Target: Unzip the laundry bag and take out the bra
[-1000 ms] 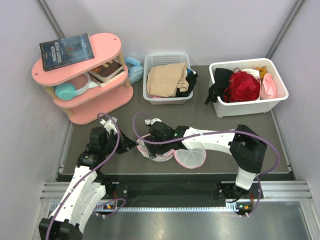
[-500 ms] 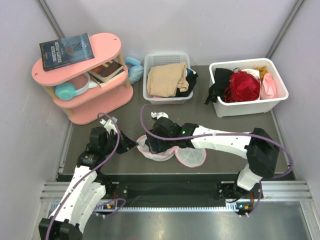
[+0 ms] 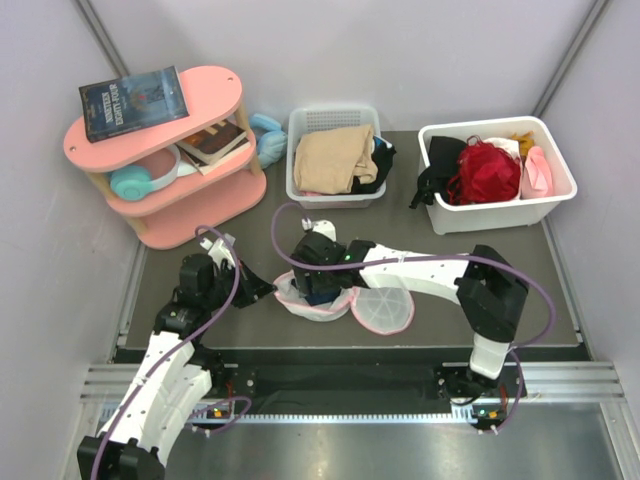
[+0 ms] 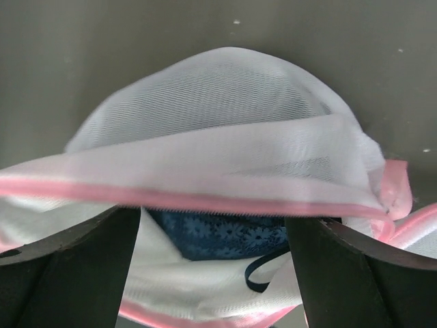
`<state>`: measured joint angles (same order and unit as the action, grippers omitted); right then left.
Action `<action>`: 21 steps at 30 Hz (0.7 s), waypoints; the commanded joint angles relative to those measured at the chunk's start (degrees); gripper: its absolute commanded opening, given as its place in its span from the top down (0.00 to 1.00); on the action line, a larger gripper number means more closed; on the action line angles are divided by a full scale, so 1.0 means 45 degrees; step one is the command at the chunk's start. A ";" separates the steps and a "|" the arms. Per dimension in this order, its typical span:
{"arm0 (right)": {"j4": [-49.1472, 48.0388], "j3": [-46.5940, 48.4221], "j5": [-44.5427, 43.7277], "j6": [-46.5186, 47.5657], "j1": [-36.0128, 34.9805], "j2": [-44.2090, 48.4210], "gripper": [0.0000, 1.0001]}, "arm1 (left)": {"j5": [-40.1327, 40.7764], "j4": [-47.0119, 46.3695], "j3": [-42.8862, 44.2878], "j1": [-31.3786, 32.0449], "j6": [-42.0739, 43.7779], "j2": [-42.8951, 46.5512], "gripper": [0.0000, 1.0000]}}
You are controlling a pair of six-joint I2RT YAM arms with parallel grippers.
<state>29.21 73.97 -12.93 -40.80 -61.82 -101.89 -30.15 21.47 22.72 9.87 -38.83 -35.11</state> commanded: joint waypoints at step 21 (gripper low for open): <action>-0.0554 0.0709 0.0274 0.1409 0.0008 -0.0232 1.00 | 0.0040 -0.0533 0.0126 0.0073 0.0172 -0.0301 1.00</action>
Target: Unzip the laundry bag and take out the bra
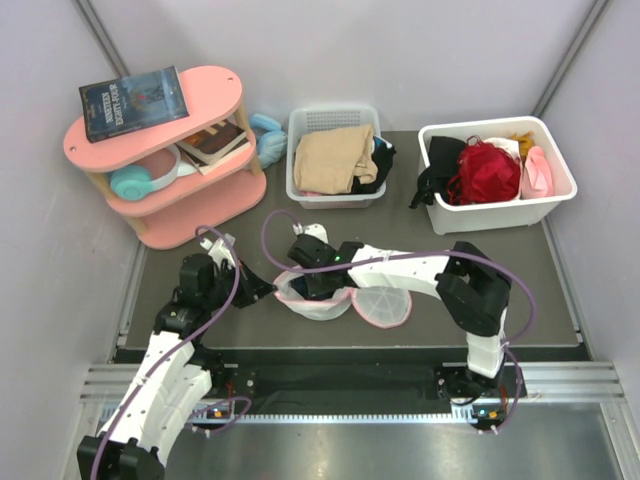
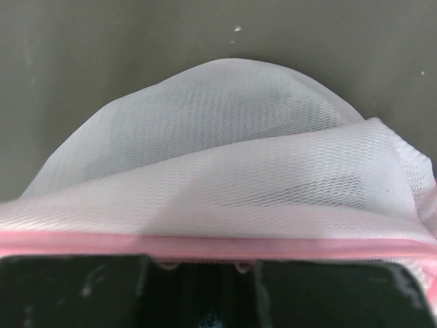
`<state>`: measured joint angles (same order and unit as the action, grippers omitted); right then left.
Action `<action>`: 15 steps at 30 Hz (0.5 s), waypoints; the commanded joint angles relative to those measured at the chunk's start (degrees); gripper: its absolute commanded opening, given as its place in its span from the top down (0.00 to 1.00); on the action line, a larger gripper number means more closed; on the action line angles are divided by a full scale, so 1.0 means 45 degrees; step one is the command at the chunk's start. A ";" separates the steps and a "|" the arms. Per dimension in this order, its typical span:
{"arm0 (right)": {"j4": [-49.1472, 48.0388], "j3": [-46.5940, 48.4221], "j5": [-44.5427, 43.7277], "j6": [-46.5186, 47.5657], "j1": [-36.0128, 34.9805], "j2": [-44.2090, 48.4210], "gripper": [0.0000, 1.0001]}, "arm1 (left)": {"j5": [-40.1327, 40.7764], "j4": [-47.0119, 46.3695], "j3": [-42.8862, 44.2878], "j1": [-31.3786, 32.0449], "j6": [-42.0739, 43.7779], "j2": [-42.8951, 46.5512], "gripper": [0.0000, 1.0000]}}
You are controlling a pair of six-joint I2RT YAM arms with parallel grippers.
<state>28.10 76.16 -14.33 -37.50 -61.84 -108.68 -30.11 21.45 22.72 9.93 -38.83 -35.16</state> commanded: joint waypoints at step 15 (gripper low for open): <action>-0.1654 -0.1572 0.2830 0.1788 0.0013 0.4874 1.00 | 0.0166 -0.1916 0.0830 0.0116 0.0132 -0.2264 1.00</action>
<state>24.34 70.72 -5.69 -32.05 -61.84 -90.65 -30.13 17.58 23.49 10.20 -38.83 -44.03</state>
